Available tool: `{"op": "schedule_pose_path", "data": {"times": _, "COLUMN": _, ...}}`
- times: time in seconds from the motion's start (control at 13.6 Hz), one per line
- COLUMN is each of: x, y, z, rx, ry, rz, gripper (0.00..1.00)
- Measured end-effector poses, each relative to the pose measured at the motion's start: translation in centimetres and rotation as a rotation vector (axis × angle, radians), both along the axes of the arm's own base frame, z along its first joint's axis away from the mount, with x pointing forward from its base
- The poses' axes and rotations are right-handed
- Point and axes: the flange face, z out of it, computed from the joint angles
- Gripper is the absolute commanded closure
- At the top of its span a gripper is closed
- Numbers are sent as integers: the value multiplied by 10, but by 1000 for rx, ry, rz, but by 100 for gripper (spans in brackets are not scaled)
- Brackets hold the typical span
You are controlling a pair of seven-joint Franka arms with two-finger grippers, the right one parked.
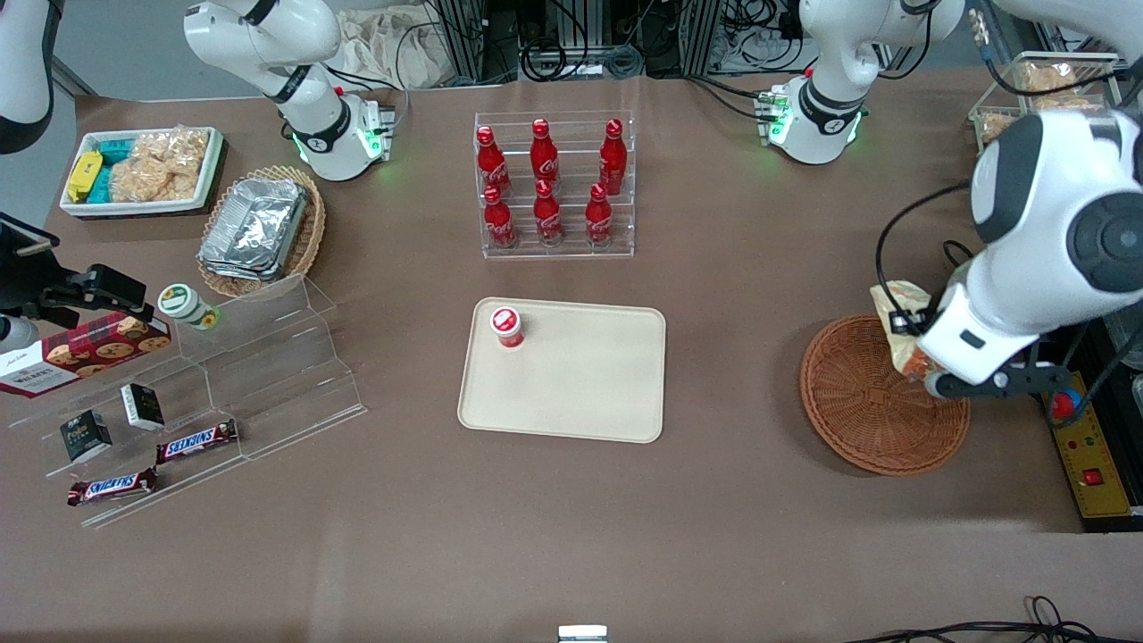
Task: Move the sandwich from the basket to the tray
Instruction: 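Close the left gripper on the sandwich and lift it from the basket, then carry the held sandwich with the left gripper over the cream tray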
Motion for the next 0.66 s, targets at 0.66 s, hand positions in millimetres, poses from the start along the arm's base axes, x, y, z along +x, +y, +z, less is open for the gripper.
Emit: {"op": "schedule_pose_path", "data": {"times": 0.66, "x": -72, "y": -188, "z": 17, "rx": -44, "ry": -57, "rz": 153, "gripper": 100}}
